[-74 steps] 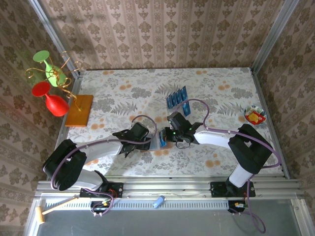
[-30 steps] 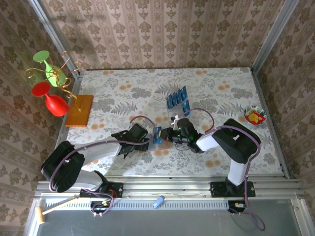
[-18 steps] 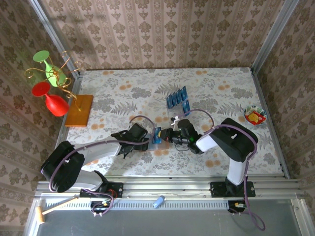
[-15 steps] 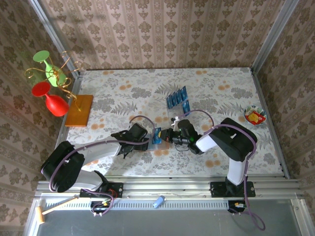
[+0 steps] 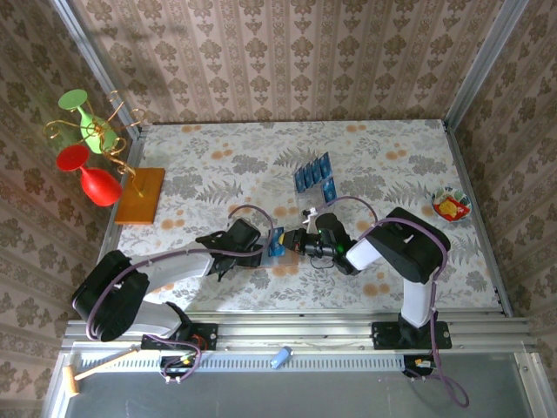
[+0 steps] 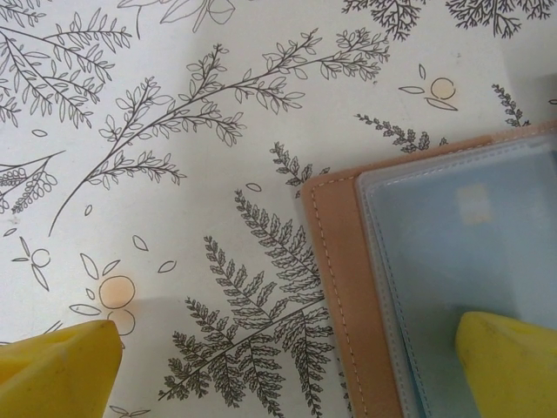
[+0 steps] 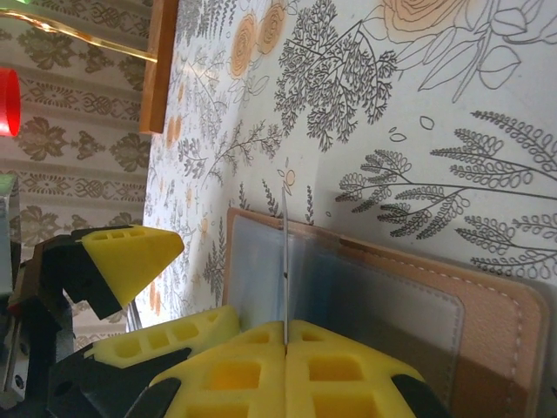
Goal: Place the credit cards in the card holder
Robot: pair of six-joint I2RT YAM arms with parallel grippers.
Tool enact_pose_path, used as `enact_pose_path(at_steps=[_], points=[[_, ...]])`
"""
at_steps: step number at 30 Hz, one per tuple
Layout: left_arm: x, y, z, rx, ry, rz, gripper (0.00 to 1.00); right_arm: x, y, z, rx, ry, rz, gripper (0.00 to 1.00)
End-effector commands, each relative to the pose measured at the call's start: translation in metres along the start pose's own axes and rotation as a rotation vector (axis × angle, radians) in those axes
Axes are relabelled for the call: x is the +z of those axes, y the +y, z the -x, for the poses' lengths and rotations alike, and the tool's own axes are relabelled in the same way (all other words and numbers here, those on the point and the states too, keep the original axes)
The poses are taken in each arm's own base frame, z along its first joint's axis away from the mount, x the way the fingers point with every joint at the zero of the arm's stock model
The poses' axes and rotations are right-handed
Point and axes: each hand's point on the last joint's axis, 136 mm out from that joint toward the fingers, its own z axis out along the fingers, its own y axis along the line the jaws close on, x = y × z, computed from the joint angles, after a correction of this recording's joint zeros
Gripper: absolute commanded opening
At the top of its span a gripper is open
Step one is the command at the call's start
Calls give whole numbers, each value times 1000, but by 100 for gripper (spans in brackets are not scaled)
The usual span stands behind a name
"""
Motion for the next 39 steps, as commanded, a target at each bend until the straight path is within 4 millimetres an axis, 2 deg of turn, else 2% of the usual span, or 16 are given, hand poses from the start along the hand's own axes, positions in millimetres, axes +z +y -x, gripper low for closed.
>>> enact_pose_path(at_steps=[1,11,23,27,32,39], points=[[1,11,-13,-2,36,37,100,1,-4,-7,14,21,10,0],[1,12,-14,-6,35,37,100,-2,-4,-12,19,16,9,0],[1,11,-14,-8,31,30,100,-36,24,15,-39,-97,-53,0],[1,11,-14,-9,30,32,100,-40,30,20,-42,-140,-78,0],[1,11,-13,-8,28,30,100,-37,28,20,-34,-162,-101,0],[1,11,-14,-6,30,30,100,-20,24,11,-16,-123,-63,0]])
